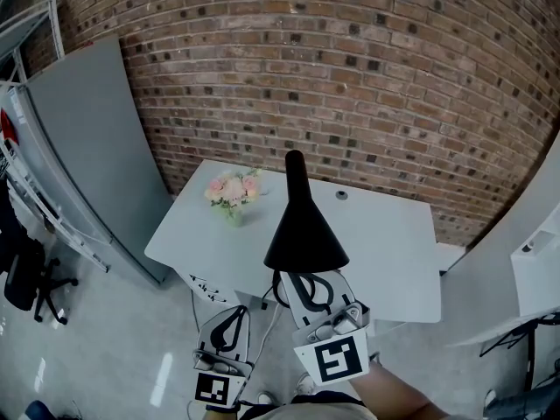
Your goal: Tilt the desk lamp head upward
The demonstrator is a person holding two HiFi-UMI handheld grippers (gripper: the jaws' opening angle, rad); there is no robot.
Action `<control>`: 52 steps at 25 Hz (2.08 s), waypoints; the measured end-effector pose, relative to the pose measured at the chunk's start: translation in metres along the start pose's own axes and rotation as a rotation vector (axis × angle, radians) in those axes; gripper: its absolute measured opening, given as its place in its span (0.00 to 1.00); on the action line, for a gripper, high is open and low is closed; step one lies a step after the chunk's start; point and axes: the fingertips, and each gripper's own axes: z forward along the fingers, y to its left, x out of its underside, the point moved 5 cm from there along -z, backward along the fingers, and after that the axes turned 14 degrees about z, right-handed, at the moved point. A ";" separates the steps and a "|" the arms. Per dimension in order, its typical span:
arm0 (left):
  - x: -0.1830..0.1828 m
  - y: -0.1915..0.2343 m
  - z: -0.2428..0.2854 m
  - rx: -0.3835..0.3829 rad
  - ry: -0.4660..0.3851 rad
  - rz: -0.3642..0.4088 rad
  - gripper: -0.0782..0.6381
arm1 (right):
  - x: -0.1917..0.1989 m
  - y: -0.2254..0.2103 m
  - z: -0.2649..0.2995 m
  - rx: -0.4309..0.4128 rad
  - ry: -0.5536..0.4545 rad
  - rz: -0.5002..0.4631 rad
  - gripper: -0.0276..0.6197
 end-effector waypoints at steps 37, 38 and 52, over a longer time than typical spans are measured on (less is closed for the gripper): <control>0.010 0.000 0.001 0.053 0.018 -0.019 0.13 | 0.061 0.030 -0.027 0.006 0.122 0.149 0.07; 0.009 0.000 -0.001 0.057 0.018 -0.018 0.13 | 0.062 0.031 -0.031 0.016 0.121 0.155 0.07; -0.005 -0.003 -0.047 0.121 -0.011 -0.051 0.13 | 0.048 0.054 -0.083 0.171 0.092 0.228 0.07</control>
